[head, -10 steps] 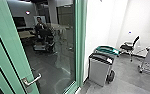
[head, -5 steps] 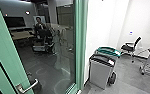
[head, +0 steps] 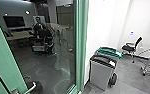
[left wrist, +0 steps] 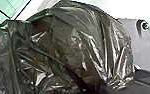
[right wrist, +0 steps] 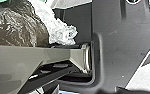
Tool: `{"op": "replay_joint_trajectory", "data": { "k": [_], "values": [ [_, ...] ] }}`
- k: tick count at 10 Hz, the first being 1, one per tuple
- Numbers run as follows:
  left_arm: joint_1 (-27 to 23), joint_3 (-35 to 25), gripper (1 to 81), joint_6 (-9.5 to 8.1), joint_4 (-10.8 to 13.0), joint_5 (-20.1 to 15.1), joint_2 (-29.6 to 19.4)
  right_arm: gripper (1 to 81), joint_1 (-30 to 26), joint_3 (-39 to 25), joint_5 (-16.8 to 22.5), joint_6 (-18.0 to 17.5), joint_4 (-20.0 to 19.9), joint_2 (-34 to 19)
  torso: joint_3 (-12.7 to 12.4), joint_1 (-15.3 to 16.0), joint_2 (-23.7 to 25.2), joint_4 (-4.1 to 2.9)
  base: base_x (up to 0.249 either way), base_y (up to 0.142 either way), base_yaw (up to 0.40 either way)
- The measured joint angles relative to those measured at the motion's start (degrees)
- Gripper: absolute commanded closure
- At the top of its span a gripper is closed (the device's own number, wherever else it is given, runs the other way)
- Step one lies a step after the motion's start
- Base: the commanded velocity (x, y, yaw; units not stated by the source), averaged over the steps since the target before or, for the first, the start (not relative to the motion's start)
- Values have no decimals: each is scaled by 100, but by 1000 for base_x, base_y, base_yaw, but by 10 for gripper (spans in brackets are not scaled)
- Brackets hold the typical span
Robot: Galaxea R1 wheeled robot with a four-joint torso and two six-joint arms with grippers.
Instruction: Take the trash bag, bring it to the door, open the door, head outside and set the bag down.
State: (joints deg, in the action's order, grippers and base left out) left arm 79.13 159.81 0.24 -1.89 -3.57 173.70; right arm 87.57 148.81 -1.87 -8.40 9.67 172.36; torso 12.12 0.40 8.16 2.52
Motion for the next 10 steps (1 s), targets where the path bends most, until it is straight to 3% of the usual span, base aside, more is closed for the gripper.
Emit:
{"op": "replay_joint_trajectory", "data": {
  "k": [10],
  "values": [
    [22, 0, 811, -2, 0, 13, 13, 10, 6, 11, 0, 0, 2, 13, -2, -6, 0, 0, 0, 0, 0]
  ]
}}
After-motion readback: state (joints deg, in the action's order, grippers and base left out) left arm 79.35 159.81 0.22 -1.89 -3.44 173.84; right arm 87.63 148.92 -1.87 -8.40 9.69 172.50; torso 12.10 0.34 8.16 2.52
